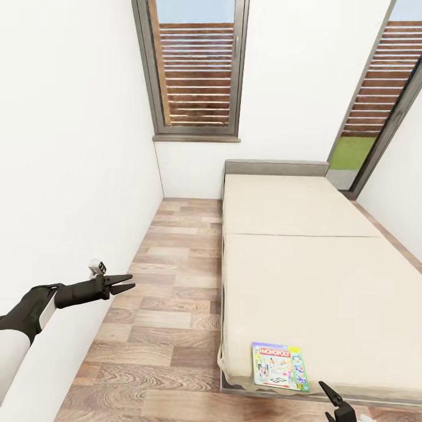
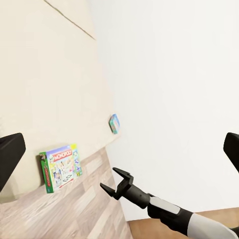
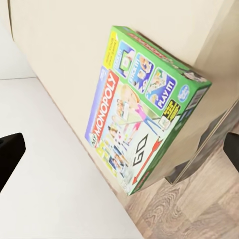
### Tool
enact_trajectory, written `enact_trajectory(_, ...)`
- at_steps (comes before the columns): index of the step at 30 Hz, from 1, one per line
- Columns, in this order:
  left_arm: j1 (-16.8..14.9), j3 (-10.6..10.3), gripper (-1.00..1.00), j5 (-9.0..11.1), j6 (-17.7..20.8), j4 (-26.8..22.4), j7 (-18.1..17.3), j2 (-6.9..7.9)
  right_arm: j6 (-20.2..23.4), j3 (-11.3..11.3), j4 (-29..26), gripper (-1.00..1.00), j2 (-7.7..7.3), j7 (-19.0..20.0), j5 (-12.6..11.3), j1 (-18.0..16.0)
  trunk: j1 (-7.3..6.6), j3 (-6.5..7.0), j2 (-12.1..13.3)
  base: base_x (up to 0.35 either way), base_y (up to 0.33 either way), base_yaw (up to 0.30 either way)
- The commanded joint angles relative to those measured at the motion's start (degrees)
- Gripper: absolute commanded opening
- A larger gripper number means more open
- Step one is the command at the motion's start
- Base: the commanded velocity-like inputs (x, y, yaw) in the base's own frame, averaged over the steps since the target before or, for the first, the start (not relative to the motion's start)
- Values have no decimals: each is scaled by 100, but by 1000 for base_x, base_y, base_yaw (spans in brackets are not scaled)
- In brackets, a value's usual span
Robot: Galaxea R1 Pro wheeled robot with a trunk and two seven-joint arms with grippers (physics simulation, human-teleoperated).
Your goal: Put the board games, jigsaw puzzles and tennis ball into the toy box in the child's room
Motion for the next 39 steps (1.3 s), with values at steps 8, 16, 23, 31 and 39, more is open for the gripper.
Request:
enact_trajectory(8,-3,0,100,-2,60,0,-22,-1,78,-14,0,100,24,62,-43,-8,176,-149,-325,0,0,0)
enact_trajectory(16,-2,-4,100,-2,59,0,-22,0,96,-11,0,100,36,76,-43,-7,352,-293,-646,0,0,0)
enact_trajectory(23,0,-8,100,-2,58,0,-22,-1,99,-10,0,100,44,91,-43,-7,506,-418,-927,0,0,0)
enact_trajectory(31,-2,-9,100,-2,56,0,-22,-1,99,-10,0,100,46,95,-43,-9,682,-562,-1248,0,0,0)
enact_trajectory(39,-2,-4,100,-2,57,0,-22,-1,100,-13,0,100,48,114,-43,-9,857,-706,-1569,0,0,0)
